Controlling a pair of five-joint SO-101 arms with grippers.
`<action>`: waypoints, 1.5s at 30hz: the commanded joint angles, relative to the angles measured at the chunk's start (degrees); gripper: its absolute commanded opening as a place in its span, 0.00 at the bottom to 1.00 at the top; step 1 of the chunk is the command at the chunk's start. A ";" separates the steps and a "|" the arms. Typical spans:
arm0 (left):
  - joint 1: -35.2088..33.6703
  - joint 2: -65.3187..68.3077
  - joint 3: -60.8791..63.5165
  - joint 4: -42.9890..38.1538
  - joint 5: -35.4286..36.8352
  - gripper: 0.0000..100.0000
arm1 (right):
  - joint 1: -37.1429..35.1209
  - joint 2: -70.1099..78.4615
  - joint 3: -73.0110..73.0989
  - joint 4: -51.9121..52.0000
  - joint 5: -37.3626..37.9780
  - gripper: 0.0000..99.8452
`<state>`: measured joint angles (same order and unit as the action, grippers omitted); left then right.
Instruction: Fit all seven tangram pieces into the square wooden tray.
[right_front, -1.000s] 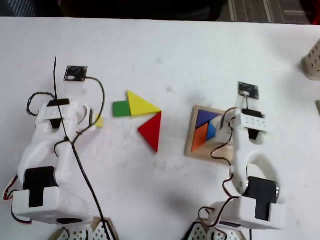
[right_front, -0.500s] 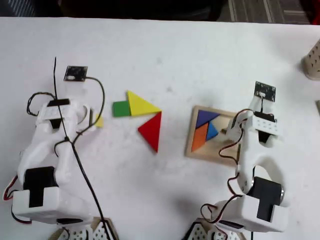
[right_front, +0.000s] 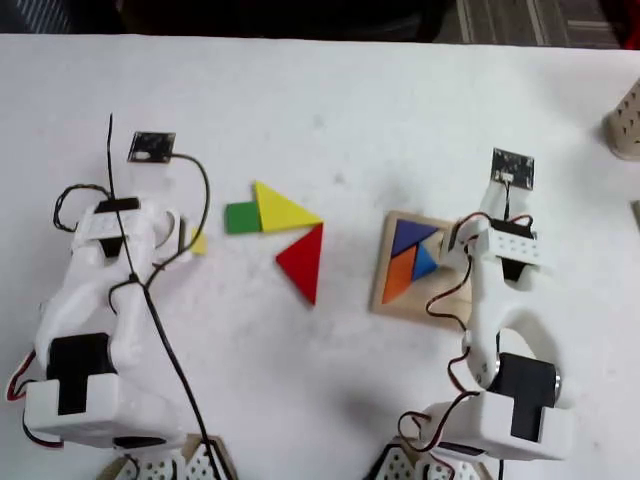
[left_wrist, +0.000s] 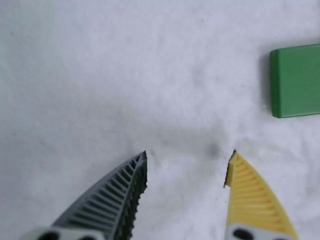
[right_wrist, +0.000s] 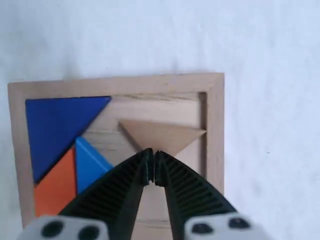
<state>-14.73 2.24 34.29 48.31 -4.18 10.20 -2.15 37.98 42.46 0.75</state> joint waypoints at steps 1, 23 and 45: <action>-0.66 0.04 -2.37 -1.49 -0.09 0.27 | -0.48 0.40 -1.85 -3.56 -0.35 0.02; -0.57 0.13 -2.37 -1.67 -0.09 0.27 | 0.57 -3.03 -12.22 12.18 -0.53 0.02; -0.66 -0.22 -1.58 -1.49 -0.09 0.27 | 6.11 0.04 4.92 -5.32 -0.26 0.13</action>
<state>-14.73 2.24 34.29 48.31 -4.18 15.82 -4.70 45.01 39.30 0.84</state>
